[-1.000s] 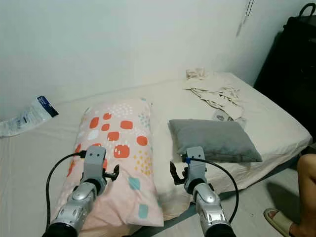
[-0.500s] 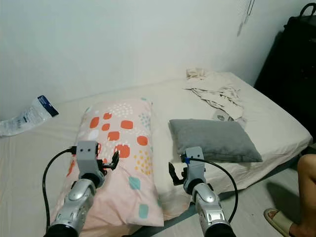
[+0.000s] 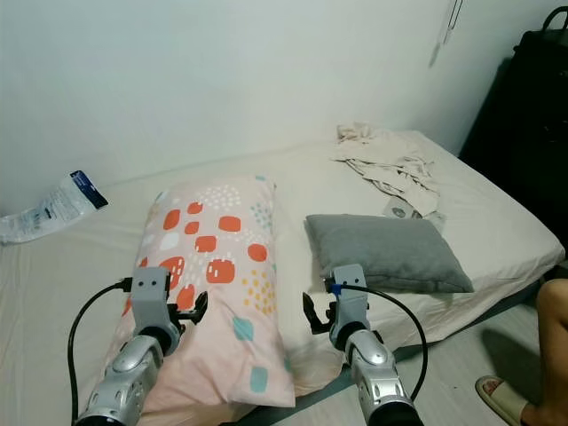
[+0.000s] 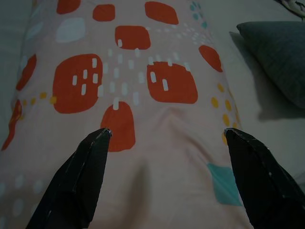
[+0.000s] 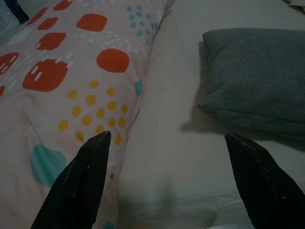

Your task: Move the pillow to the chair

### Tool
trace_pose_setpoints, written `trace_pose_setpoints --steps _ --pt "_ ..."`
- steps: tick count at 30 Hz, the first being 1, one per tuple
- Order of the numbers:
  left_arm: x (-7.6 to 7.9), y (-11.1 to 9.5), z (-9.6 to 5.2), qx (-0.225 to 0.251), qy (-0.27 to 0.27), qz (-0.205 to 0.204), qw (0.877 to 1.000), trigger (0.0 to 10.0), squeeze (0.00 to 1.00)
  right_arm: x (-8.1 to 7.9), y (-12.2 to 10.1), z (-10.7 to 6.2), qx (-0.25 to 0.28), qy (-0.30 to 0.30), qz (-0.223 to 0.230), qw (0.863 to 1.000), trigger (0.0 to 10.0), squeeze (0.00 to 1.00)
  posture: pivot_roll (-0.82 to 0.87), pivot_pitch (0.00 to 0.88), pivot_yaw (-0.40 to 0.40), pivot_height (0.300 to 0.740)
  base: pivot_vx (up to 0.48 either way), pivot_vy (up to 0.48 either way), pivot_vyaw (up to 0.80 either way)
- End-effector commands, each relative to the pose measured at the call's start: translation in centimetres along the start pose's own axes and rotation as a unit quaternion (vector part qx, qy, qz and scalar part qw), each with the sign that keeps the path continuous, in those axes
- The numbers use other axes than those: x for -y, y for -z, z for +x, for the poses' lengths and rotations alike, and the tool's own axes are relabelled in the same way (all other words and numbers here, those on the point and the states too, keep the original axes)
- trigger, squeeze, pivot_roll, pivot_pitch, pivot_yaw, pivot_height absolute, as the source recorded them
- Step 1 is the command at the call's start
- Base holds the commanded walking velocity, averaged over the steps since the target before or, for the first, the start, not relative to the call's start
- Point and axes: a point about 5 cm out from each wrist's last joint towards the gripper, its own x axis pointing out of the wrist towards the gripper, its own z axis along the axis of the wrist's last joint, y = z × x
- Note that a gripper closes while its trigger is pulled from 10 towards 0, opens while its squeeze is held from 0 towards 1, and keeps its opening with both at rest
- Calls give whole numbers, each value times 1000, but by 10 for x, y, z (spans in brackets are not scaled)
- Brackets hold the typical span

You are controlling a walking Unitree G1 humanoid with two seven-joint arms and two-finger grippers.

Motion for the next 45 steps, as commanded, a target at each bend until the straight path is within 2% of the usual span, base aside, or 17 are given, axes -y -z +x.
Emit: trace_pose_setpoints --steps 1,5,8,12,14,19,23,25,28,31,32,33,34,37,40,42,45 --pt "2 1 0 -6 3 -4 1000 10000 0 1 6 -3 -11 5 13 1000 10000 0 36 76 -33 740 0 0 0" --pt "3 0 0 -9 1 8 1000 10000 0 4 7 -5 -10 10 14 1000 10000 0 37 80 -31 740 0 0 0" --pt "4 1 1 -14 -1 34 999 10000 0 6 8 -6 -12 13 14 1000 10000 0 37 91 -34 740 0 0 0" --pt "9 2 2 -16 16 26 999 10000 0 7 10 -7 -17 15 13 1000 10000 0 40 101 -40 740 0 0 0" --pt "13 2 3 -14 15 -4 1000 10000 0 9 11 -8 -22 15 16 1000 10000 0 40 115 -49 740 0 0 0" --pt "8 6 -1 -8 2 2 1000 10000 0 16 9 -11 -19 29 11 999 10000 0 0 130 -22 740 0 0 0" --pt "11 16 -3 -12 -7 7 1000 10000 0 20 16 -17 -26 36 1 999 10000 0 -12 128 -17 740 0 0 0" --pt "9 27 -5 -45 1 4 999 10000 0 18 25 -20 -41 33 -22 998 10000 0 -22 117 -10 740 0 0 0" --pt "4 38 -7 -74 -6 26 997 10000 0 18 38 -25 -65 37 -34 997 10000 0 -3 88 -28 740 0 0 0" --pt "-1 44 -8 -85 -16 36 996 10000 0 18 45 -27 -78 45 -28 996 10000 0 19 97 -32 740 0 0 0" --pt "-3 42 -9 -82 -20 40 996 10000 0 15 48 -27 -83 37 -35 995 10000 0 28 55 -27 740 0 0 0" --pt "-4 40 -9 -79 -22 43 996 10000 0 12 49 -27 -85 30 -41 995 10000 0 30 56 -31 740 0 0 0" --pt "-5 39 -8 -76 -19 49 996 10000 0 9 48 -25 -79 27 -37 996 10000 0 34 88 -50 740 0 0 0" --pt "-10 37 -8 -76 -27 73 994 10000 0 4 47 -22 -78 25 -25 996 10000 0 38 56 -60 740 0 0 0" --pt "-17 32 -4 -71 -54 70 994 10000 0 -2 37 -15 -55 18 -10 998 10000 0 51 71 -70 740 0 0 0" --pt "-16 29 -2 -64 -57 71 994 10000 0 -1 34 -13 -48 14 -16 999 10000 0 43 65 -62 740 0 0 0" --pt "-5 34 1 -87 -16 66 994 10000 0 6 30 -14 -41 29 -23 998 10000 0 26 51 -26 740 0 0 0"
